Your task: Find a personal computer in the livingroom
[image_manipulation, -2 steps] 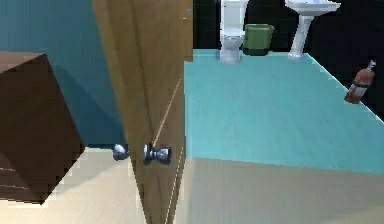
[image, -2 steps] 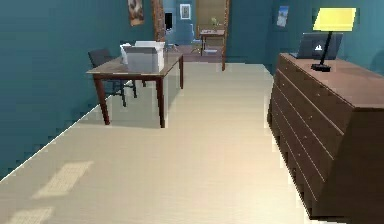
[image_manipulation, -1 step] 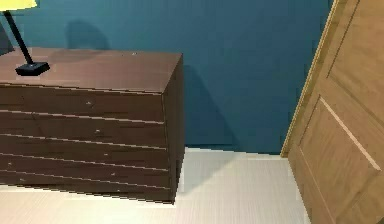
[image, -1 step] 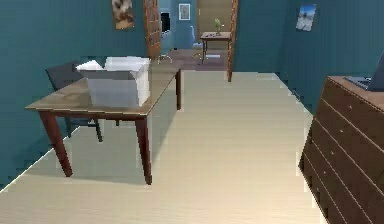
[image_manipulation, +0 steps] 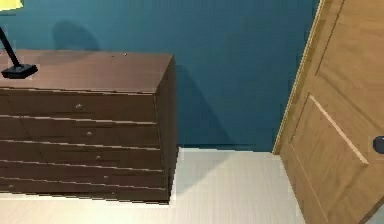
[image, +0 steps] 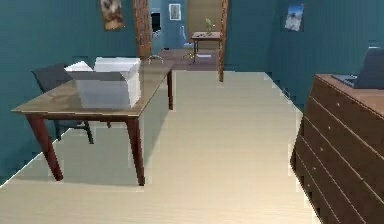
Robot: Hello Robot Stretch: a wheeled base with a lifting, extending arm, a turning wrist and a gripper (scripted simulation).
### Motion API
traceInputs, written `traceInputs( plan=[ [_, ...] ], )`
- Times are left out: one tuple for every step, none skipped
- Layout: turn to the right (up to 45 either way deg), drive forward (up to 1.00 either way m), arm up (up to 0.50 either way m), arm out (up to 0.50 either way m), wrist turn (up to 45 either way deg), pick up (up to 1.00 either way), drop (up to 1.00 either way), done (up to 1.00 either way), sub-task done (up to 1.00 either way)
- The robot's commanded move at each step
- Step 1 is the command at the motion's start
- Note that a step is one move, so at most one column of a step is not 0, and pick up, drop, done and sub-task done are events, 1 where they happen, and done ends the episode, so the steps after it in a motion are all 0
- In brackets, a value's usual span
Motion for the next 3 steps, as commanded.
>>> traceInputs(
  plan=[
    [12.0, 0.0, 0.0, 0.0, 0.0, 0.0, 0.0, 0.0, 0.0],
    [0.0, 1.0, 0.0, 0.0, 0.0, 0.0, 0.0, 0.0, 0.0],
    [9.0, 0.0, 0.0, 0.0, 0.0, 0.0, 0.0, 0.0, 0.0]
  ],
)
